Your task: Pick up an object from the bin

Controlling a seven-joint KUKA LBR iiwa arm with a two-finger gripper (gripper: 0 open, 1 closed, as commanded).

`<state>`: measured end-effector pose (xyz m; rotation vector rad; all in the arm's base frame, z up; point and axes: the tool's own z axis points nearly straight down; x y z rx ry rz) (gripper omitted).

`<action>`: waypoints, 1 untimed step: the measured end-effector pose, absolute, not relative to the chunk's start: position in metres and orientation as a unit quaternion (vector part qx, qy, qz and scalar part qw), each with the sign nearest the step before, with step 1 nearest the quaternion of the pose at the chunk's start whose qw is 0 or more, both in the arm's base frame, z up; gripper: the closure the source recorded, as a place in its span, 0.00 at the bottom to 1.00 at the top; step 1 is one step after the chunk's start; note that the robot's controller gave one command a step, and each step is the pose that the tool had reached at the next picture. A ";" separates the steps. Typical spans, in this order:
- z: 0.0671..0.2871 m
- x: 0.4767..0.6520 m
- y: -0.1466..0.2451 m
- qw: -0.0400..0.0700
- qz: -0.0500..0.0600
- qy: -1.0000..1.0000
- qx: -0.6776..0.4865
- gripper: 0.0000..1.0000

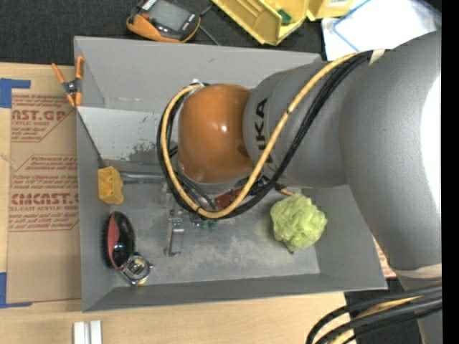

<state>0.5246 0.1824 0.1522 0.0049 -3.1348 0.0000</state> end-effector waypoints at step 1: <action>0.157 0.527 0.181 0.000 -0.001 -1.000 0.000 0.00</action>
Offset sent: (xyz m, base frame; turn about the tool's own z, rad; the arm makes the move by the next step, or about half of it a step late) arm -0.0145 0.0560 -0.0822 -0.4263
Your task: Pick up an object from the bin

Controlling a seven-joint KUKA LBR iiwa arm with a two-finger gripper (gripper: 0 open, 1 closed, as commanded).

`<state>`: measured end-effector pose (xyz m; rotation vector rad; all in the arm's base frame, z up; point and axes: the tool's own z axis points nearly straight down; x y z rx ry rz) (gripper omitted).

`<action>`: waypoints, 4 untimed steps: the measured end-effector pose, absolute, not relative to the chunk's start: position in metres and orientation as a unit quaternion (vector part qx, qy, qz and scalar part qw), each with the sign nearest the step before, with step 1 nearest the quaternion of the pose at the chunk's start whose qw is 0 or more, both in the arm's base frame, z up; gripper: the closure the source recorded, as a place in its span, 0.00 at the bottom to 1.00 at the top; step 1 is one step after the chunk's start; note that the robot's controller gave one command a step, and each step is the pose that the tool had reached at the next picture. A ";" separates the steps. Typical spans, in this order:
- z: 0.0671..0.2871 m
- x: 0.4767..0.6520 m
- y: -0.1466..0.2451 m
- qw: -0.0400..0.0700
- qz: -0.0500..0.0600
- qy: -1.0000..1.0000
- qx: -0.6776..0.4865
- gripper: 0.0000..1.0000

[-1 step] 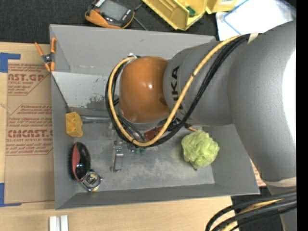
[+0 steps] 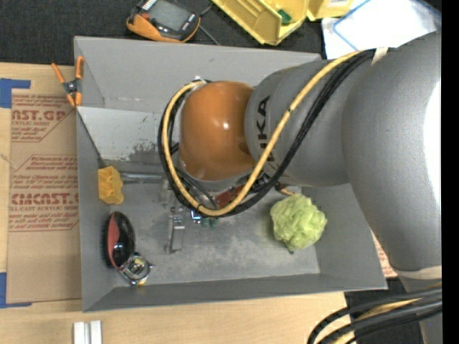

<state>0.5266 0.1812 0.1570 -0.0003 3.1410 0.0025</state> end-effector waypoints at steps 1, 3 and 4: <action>0.071 0.515 0.230 -0.001 -0.007 0.978 -0.208 0.00; 0.100 0.486 0.233 -0.001 -0.009 0.866 -0.501 0.00; 0.073 0.487 0.243 0.009 -0.003 0.958 -0.288 0.00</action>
Offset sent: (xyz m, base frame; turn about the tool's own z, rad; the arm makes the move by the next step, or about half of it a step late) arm -0.0413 0.0583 -0.0570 -0.4490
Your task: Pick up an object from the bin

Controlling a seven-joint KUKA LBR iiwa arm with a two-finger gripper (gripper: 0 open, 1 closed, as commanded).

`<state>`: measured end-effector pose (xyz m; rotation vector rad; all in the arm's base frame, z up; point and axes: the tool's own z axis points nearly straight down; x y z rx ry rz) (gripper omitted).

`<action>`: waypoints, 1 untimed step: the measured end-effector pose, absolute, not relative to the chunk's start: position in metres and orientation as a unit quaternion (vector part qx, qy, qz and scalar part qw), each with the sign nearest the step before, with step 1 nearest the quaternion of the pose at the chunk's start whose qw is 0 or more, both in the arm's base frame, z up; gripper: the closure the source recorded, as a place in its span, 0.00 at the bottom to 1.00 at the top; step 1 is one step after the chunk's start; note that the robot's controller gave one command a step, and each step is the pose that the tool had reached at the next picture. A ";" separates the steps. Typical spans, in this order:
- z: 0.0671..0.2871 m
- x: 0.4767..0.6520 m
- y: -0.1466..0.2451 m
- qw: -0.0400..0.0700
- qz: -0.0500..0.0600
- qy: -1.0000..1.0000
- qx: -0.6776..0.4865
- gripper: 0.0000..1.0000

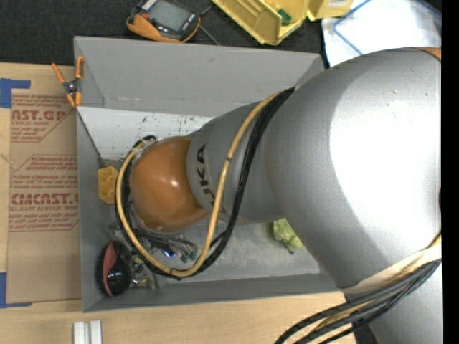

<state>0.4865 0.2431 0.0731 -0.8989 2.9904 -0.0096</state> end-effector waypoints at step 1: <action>0.072 0.485 0.236 0.007 -0.010 0.782 -0.623 1.00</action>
Offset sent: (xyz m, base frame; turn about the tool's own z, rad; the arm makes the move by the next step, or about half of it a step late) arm 0.0000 0.0000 0.0000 0.0000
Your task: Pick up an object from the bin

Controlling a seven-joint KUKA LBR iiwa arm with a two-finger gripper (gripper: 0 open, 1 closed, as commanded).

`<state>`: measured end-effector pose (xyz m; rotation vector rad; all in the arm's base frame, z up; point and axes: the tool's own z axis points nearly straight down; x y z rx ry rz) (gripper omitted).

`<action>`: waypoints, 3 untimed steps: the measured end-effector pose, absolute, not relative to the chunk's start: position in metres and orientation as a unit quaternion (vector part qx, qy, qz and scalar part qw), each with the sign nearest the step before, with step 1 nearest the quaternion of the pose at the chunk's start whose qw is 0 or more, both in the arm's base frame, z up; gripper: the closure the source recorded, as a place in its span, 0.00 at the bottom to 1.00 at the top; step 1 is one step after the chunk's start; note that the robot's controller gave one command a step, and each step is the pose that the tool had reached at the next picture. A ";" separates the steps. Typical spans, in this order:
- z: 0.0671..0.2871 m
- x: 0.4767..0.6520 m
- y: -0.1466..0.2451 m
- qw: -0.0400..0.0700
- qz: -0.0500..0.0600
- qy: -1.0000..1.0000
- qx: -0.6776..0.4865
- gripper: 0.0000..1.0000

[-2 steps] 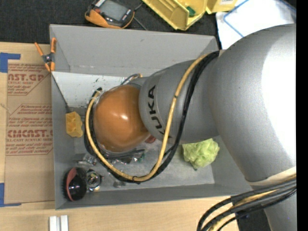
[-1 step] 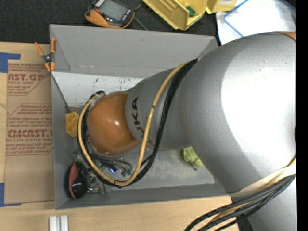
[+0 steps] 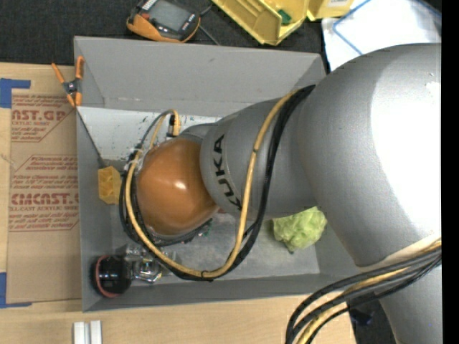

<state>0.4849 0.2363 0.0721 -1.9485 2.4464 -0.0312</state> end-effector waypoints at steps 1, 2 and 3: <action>0.072 0.485 0.236 0.007 -0.010 0.781 -0.624 1.00; 0.100 0.482 0.236 0.003 -0.009 0.781 -0.624 1.00; 0.121 0.484 0.236 0.005 -0.009 0.782 -0.624 1.00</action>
Offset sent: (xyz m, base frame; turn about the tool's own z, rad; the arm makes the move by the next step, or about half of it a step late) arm 0.0001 0.0000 0.0582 -0.0037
